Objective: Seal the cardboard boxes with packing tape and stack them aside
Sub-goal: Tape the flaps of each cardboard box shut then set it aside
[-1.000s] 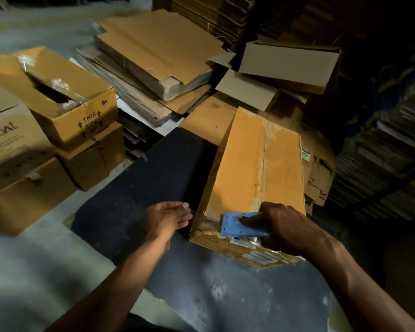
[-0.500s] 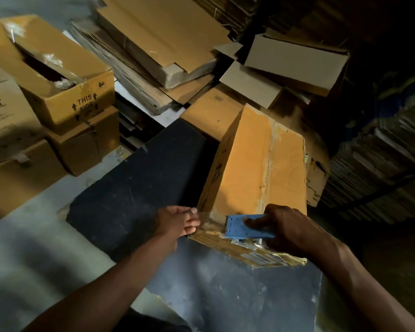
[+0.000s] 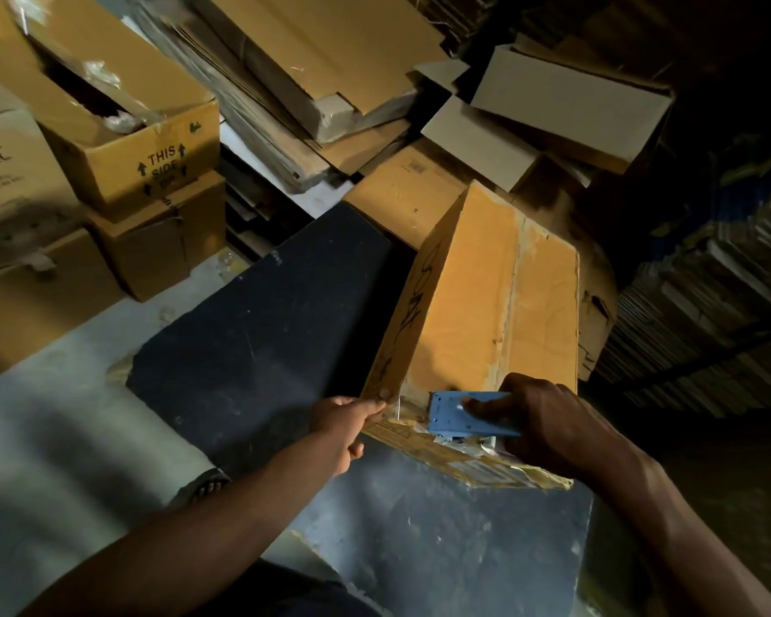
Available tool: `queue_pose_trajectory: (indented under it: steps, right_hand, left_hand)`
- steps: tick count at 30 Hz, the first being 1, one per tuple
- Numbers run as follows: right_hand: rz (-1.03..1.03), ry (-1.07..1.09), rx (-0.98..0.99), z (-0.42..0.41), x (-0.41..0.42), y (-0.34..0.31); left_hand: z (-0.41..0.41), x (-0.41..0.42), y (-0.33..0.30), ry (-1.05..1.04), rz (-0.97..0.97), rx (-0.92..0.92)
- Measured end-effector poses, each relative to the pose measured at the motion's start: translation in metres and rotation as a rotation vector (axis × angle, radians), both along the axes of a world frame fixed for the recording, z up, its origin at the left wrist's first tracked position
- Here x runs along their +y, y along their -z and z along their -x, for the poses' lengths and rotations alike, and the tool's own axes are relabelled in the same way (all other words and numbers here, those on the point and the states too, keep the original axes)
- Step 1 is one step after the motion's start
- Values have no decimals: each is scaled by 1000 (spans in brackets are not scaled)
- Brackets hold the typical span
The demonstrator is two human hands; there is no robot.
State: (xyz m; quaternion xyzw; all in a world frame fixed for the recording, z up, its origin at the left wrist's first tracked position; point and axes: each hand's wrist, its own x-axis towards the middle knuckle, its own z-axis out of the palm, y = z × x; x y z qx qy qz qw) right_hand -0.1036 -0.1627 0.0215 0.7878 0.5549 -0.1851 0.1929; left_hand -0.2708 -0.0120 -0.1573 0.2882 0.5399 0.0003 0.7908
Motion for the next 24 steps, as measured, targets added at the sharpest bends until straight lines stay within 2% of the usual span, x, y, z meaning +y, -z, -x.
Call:
queue_pose_trajectory:
  steps: [3, 7, 9, 11, 13, 15, 16, 18, 21, 22, 24]
  right_hand:
    - [-4, 0, 5, -1, 1, 1]
    - [-3, -6, -6, 2, 1, 1]
    - [-10, 3, -2, 3, 1, 0]
    - [-23, 6, -3, 2, 1, 0]
    - [-31, 10, -8, 3, 1, 0]
    - [-33, 15, -6, 4, 1, 1]
    - [-32, 19, -7, 4, 1, 1]
    - [-29, 23, -11, 5, 1, -1]
    - [-20, 16, -21, 8, 2, -5]
    - [-19, 15, -19, 9, 3, -6]
    - [-19, 22, -10, 9, 4, -8]
  left_hand:
    - [7, 0, 13, 108, 16, 25]
    - [-3, 23, 17, 73, -311, 16]
    - [-4, 34, -1, 5, -426, -171]
    - [4, 31, -20, 28, -612, -407]
    - [16, 18, -21, 166, -761, -596]
    - [29, -2, -4, 391, -797, -690]
    - [34, -10, 8, 492, -783, -699]
    - [43, -11, 28, 665, -832, -597]
    - [54, 6, 35, 1054, -963, -295]
    - [56, 12, 34, 1087, -989, -284]
    - [56, 17, 32, 923, -1072, -426]
